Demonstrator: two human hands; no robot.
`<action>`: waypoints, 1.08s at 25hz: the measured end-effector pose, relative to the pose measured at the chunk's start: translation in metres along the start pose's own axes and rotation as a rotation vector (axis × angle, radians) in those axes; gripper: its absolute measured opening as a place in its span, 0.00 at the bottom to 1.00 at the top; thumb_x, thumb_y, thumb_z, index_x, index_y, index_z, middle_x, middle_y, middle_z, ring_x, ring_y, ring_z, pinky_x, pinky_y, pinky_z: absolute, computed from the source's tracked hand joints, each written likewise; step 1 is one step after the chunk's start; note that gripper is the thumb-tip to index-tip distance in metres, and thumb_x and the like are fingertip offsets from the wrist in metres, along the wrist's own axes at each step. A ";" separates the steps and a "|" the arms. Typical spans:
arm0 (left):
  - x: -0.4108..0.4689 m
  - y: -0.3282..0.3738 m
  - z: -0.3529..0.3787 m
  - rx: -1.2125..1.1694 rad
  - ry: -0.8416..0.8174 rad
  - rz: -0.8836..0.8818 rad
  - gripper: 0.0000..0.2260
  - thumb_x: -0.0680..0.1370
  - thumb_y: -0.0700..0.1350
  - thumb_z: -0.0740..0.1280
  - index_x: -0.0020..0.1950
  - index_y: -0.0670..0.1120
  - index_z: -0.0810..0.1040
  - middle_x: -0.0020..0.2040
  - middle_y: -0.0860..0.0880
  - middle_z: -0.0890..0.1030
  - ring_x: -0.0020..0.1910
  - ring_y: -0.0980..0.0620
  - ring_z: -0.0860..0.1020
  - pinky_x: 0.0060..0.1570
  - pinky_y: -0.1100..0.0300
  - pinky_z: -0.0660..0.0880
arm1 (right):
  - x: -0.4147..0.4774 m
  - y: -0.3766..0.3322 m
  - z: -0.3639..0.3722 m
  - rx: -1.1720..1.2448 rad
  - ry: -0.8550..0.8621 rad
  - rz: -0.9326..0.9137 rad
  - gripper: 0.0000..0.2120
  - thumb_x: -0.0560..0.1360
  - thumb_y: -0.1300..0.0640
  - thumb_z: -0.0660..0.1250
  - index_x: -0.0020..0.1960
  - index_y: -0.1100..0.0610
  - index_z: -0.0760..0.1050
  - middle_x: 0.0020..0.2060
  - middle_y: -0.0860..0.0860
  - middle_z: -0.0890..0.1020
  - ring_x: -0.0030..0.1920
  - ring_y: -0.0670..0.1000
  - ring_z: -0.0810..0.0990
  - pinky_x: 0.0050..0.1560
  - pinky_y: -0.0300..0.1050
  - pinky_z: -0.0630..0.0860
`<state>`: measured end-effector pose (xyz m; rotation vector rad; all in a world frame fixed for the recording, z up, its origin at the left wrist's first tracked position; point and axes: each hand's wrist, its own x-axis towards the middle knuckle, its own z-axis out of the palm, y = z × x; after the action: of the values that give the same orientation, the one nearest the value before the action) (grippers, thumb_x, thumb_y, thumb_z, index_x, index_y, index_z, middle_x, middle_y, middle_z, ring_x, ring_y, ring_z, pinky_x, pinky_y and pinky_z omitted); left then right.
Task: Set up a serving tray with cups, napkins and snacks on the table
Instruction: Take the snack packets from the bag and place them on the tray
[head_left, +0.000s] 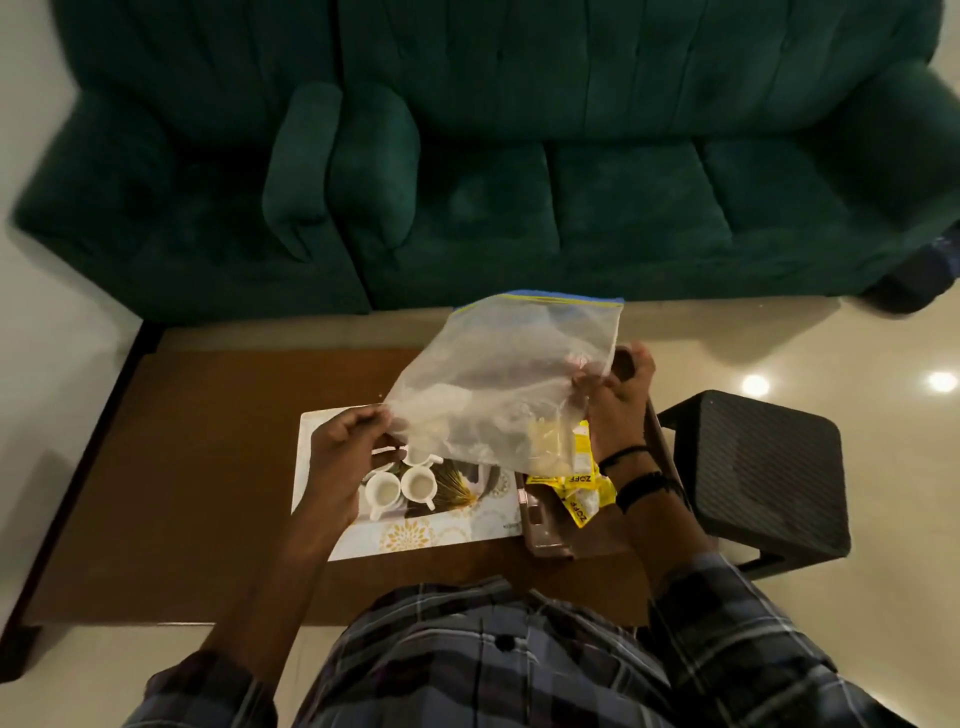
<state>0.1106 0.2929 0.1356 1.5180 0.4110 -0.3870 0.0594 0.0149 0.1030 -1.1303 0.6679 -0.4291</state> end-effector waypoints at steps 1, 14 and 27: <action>-0.001 -0.001 0.000 -0.038 -0.022 -0.045 0.04 0.76 0.38 0.67 0.48 0.39 0.80 0.38 0.44 0.84 0.39 0.44 0.82 0.34 0.56 0.82 | -0.003 -0.002 -0.002 0.009 0.006 -0.013 0.37 0.75 0.76 0.61 0.76 0.53 0.50 0.36 0.48 0.83 0.33 0.42 0.80 0.35 0.38 0.78; -0.013 0.007 0.034 0.280 -0.316 -0.525 0.17 0.76 0.58 0.64 0.54 0.44 0.74 0.46 0.45 0.80 0.44 0.47 0.79 0.41 0.55 0.76 | -0.031 -0.054 0.011 -0.053 -0.365 0.030 0.30 0.75 0.77 0.59 0.74 0.59 0.60 0.50 0.53 0.80 0.38 0.42 0.84 0.35 0.36 0.80; -0.006 0.022 0.031 0.017 -0.131 0.124 0.16 0.76 0.33 0.65 0.61 0.47 0.71 0.47 0.47 0.82 0.37 0.54 0.82 0.33 0.63 0.79 | -0.008 -0.033 -0.015 -0.160 -0.418 0.034 0.37 0.70 0.68 0.70 0.75 0.52 0.62 0.57 0.54 0.82 0.60 0.57 0.79 0.56 0.53 0.78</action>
<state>0.1165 0.2623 0.1582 1.5172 0.2103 -0.3903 0.0442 -0.0031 0.1318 -1.3092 0.3576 -0.1023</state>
